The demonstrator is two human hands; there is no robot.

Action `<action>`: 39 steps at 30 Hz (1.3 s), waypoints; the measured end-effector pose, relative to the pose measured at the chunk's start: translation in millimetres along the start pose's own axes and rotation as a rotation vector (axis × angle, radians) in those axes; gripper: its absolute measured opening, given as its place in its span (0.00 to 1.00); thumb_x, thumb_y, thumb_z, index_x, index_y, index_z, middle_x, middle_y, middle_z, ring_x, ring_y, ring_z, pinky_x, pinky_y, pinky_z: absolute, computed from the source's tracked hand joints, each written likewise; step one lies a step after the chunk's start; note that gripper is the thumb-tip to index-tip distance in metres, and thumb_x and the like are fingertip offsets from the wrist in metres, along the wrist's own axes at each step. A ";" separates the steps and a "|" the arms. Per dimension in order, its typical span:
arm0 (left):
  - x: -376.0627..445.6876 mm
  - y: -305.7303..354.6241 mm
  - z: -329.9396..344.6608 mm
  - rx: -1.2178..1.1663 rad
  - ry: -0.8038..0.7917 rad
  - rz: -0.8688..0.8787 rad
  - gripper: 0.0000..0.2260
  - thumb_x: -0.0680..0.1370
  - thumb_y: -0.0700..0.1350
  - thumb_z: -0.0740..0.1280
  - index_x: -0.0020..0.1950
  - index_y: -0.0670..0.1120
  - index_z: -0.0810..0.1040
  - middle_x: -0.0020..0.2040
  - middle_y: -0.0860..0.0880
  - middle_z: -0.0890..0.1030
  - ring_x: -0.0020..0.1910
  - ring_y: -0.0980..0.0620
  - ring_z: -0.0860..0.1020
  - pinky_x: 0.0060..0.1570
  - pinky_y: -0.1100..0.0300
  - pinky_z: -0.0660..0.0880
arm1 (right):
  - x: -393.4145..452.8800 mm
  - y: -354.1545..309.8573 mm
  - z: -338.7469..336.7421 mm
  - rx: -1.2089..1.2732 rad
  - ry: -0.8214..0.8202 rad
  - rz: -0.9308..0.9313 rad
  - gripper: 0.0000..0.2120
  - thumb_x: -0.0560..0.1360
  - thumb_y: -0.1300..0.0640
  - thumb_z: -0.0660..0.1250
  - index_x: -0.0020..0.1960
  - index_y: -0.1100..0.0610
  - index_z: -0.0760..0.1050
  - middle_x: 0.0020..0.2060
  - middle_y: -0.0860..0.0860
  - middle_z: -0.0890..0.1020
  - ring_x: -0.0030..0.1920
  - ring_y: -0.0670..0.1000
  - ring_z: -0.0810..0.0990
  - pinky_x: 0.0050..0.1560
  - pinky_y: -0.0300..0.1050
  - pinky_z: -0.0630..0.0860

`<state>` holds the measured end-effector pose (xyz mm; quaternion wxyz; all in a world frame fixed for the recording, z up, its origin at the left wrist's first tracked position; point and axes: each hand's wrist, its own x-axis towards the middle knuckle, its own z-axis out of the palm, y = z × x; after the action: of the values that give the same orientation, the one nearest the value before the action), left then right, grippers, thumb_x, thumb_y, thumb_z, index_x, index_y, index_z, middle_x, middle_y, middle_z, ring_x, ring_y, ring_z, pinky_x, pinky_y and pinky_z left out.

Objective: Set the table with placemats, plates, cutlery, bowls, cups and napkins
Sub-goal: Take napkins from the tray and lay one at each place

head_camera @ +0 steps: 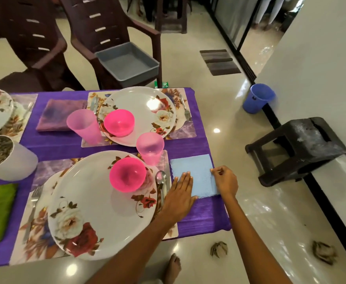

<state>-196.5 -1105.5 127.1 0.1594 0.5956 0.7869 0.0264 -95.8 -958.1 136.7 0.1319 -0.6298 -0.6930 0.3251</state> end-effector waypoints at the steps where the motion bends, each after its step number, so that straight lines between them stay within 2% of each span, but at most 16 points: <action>1: 0.2 -1.4 2.2 0.031 0.034 -0.004 0.33 0.77 0.59 0.41 0.74 0.39 0.60 0.75 0.42 0.59 0.75 0.45 0.57 0.71 0.46 0.46 | 0.1 0.5 0.1 0.000 -0.005 0.005 0.12 0.76 0.50 0.66 0.49 0.58 0.78 0.49 0.56 0.82 0.47 0.55 0.79 0.42 0.43 0.70; 2: -0.7 -1.8 4.8 0.047 0.037 -0.010 0.31 0.77 0.58 0.45 0.71 0.40 0.67 0.72 0.42 0.67 0.72 0.46 0.64 0.70 0.47 0.54 | -0.5 0.7 0.1 -0.006 -0.009 -0.001 0.12 0.76 0.49 0.66 0.50 0.58 0.77 0.49 0.56 0.82 0.47 0.56 0.79 0.42 0.43 0.70; 4: -3.3 -2.3 6.4 -0.001 0.012 0.014 0.29 0.78 0.59 0.48 0.67 0.41 0.73 0.67 0.43 0.74 0.68 0.48 0.71 0.68 0.51 0.62 | -3.9 -0.2 -1.2 -0.030 0.011 -0.056 0.12 0.76 0.50 0.67 0.51 0.59 0.76 0.49 0.56 0.81 0.48 0.55 0.78 0.43 0.42 0.69; 7: -13.2 0.6 -1.8 -0.108 0.064 0.023 0.28 0.81 0.57 0.44 0.67 0.41 0.73 0.67 0.44 0.74 0.67 0.48 0.72 0.70 0.54 0.56 | -16.8 -7.2 -5.0 0.002 0.095 -0.215 0.10 0.76 0.54 0.67 0.53 0.60 0.76 0.50 0.56 0.79 0.51 0.55 0.76 0.46 0.42 0.69; 9: -24.1 3.3 -8.2 -0.139 0.146 0.035 0.24 0.80 0.53 0.50 0.67 0.41 0.73 0.67 0.44 0.75 0.67 0.48 0.72 0.70 0.54 0.53 | -36.0 -15.3 -4.5 0.074 0.100 -0.309 0.07 0.77 0.57 0.66 0.52 0.60 0.77 0.48 0.55 0.79 0.49 0.54 0.77 0.47 0.42 0.70; 12: -46.6 -2.7 -3.8 -0.199 0.345 0.076 0.20 0.77 0.45 0.56 0.67 0.39 0.71 0.66 0.43 0.75 0.68 0.45 0.70 0.72 0.54 0.53 | -84.4 -26.6 10.5 0.130 -0.049 -0.419 0.05 0.78 0.60 0.64 0.49 0.58 0.78 0.45 0.48 0.78 0.46 0.49 0.76 0.45 0.36 0.69; 14: -64.3 -11.7 -1.4 -0.217 0.463 0.101 0.18 0.78 0.41 0.56 0.67 0.39 0.69 0.65 0.42 0.75 0.68 0.46 0.68 0.71 0.54 0.58 | -120.0 -28.6 29.2 0.121 -0.173 -0.425 0.05 0.79 0.60 0.62 0.50 0.56 0.77 0.45 0.46 0.78 0.46 0.46 0.77 0.46 0.36 0.73; 17: -100.1 -23.9 -7.9 -0.305 0.564 0.097 0.16 0.83 0.45 0.51 0.65 0.41 0.71 0.61 0.44 0.77 0.64 0.49 0.70 0.68 0.57 0.64 | -159.8 -31.4 51.2 0.176 -0.279 -0.316 0.05 0.79 0.59 0.62 0.52 0.55 0.75 0.45 0.49 0.79 0.46 0.48 0.79 0.46 0.39 0.77; 21: -149.8 -65.0 -13.9 -0.328 0.636 -0.006 0.13 0.80 0.44 0.57 0.64 0.45 0.72 0.58 0.46 0.79 0.59 0.50 0.75 0.59 0.55 0.75 | -189.0 -50.3 72.3 0.182 -0.282 -0.255 0.07 0.80 0.56 0.61 0.55 0.57 0.75 0.45 0.48 0.76 0.46 0.50 0.78 0.44 0.42 0.73; 24: -183.6 -111.5 -12.2 -0.320 0.715 -0.105 0.16 0.75 0.37 0.60 0.62 0.45 0.73 0.54 0.44 0.81 0.57 0.49 0.74 0.58 0.55 0.74 | -197.9 -58.5 91.5 0.120 -0.232 -0.192 0.11 0.79 0.57 0.62 0.59 0.60 0.73 0.49 0.55 0.78 0.50 0.58 0.78 0.46 0.45 0.70; 27: -212.1 -156.3 -14.7 -0.322 0.813 -0.216 0.19 0.71 0.37 0.68 0.61 0.45 0.73 0.53 0.42 0.81 0.57 0.48 0.72 0.61 0.55 0.70 | -200.0 -59.1 101.7 0.054 -0.185 -0.176 0.14 0.77 0.59 0.63 0.62 0.60 0.72 0.55 0.59 0.79 0.53 0.60 0.78 0.48 0.49 0.73; 30: -231.0 -205.0 -16.9 -0.348 0.863 -0.437 0.15 0.73 0.34 0.68 0.60 0.41 0.75 0.53 0.39 0.80 0.55 0.43 0.75 0.59 0.46 0.75 | -201.1 -65.2 103.6 0.041 -0.155 -0.151 0.12 0.76 0.62 0.64 0.59 0.62 0.75 0.51 0.60 0.81 0.50 0.60 0.79 0.46 0.48 0.73; 31: -233.8 -218.7 -19.4 -0.434 0.854 -0.533 0.15 0.74 0.32 0.66 0.60 0.39 0.75 0.54 0.38 0.79 0.55 0.40 0.75 0.57 0.43 0.75 | -200.1 -66.4 103.1 0.028 -0.148 -0.152 0.11 0.76 0.62 0.64 0.58 0.62 0.75 0.50 0.60 0.81 0.49 0.61 0.79 0.44 0.48 0.72; 33: -238.9 -238.8 -26.3 -0.651 0.808 -0.714 0.14 0.77 0.34 0.61 0.63 0.37 0.73 0.59 0.38 0.76 0.58 0.39 0.74 0.58 0.46 0.73 | -201.6 -69.1 102.4 -0.009 -0.130 -0.156 0.11 0.76 0.61 0.65 0.57 0.62 0.75 0.50 0.61 0.82 0.49 0.62 0.79 0.43 0.47 0.71; 35: -241.7 -250.9 -30.4 -0.802 0.738 -0.782 0.14 0.80 0.38 0.61 0.65 0.37 0.72 0.62 0.39 0.75 0.60 0.41 0.73 0.57 0.50 0.71 | -203.6 -72.3 101.8 -0.050 -0.121 -0.156 0.10 0.76 0.62 0.65 0.57 0.62 0.75 0.50 0.62 0.81 0.49 0.63 0.79 0.42 0.48 0.70; 39: -244.0 -257.7 -40.0 -0.951 0.642 -0.780 0.11 0.76 0.36 0.65 0.58 0.36 0.76 0.50 0.41 0.81 0.49 0.44 0.78 0.46 0.57 0.74 | -206.2 -80.9 100.8 -0.111 -0.115 -0.161 0.13 0.76 0.64 0.66 0.59 0.64 0.75 0.52 0.63 0.81 0.52 0.64 0.78 0.44 0.49 0.70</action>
<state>-388.6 -1404.8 158.9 0.1600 0.0973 0.8548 0.4840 -183.7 -1184.0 157.3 0.0826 -0.5587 -0.7648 0.3102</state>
